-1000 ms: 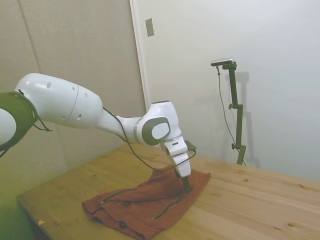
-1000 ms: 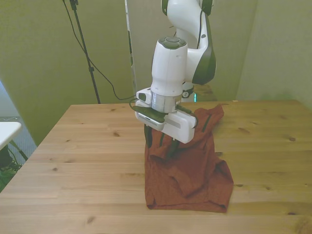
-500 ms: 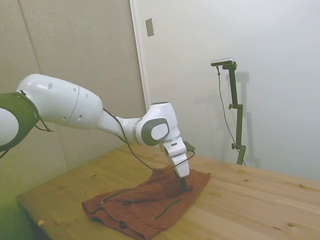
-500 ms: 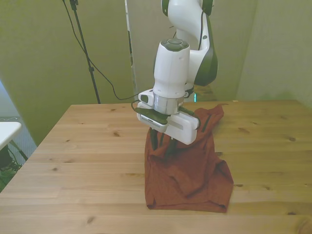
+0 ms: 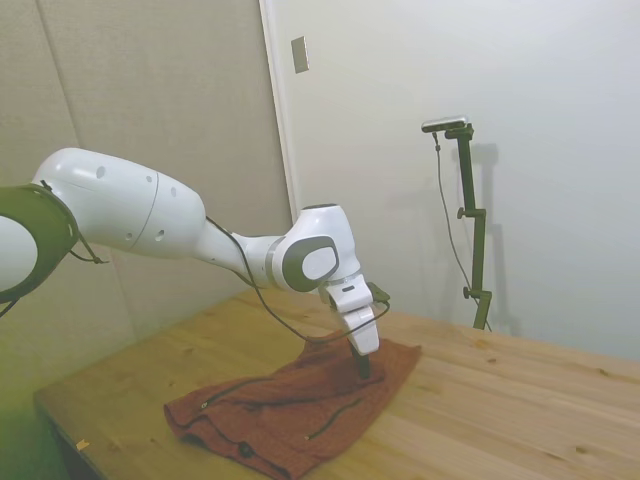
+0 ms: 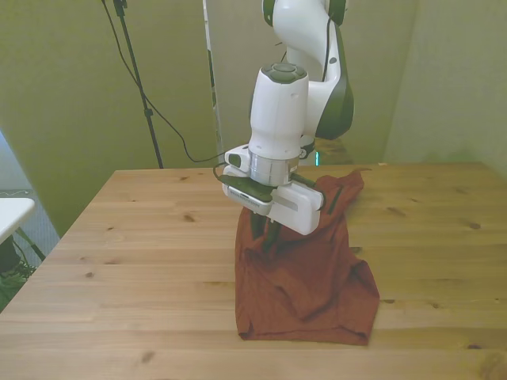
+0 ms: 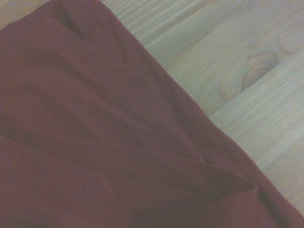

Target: Unfold the shorts

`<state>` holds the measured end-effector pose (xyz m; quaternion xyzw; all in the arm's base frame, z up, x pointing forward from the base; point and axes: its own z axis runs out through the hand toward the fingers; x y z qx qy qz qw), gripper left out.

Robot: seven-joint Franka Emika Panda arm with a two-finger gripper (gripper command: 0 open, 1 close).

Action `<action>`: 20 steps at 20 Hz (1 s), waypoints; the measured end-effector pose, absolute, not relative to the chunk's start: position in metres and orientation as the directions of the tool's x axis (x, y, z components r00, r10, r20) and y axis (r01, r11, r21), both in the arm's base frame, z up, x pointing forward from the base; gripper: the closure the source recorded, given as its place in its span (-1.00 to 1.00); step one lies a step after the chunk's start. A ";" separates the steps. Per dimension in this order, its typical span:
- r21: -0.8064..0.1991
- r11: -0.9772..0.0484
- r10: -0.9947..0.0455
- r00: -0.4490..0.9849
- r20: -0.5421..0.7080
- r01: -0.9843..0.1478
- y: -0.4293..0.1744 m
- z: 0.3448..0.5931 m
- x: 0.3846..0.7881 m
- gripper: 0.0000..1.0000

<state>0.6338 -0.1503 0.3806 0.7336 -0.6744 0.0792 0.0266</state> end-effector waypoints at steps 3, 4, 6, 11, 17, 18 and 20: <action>-0.069 -0.089 -0.985 0.078 0.152 -0.994 -0.150 0.381 0.634 1.00; -0.074 -0.092 -0.985 0.080 0.153 -0.993 -0.149 0.384 0.635 1.00; -0.092 -0.103 -0.984 0.088 0.156 -0.990 -0.143 0.393 0.640 1.00; -0.139 -0.184 -0.971 0.158 0.179 -0.973 -0.099 0.421 0.656 1.00; -0.181 -0.262 -0.950 0.221 0.219 -0.948 -0.041 0.450 0.675 1.00; -0.184 -0.267 -0.949 0.225 0.220 -0.946 -0.034 0.453 0.679 1.00; -0.186 -0.276 -0.947 0.234 0.220 -0.943 -0.022 0.454 0.688 1.00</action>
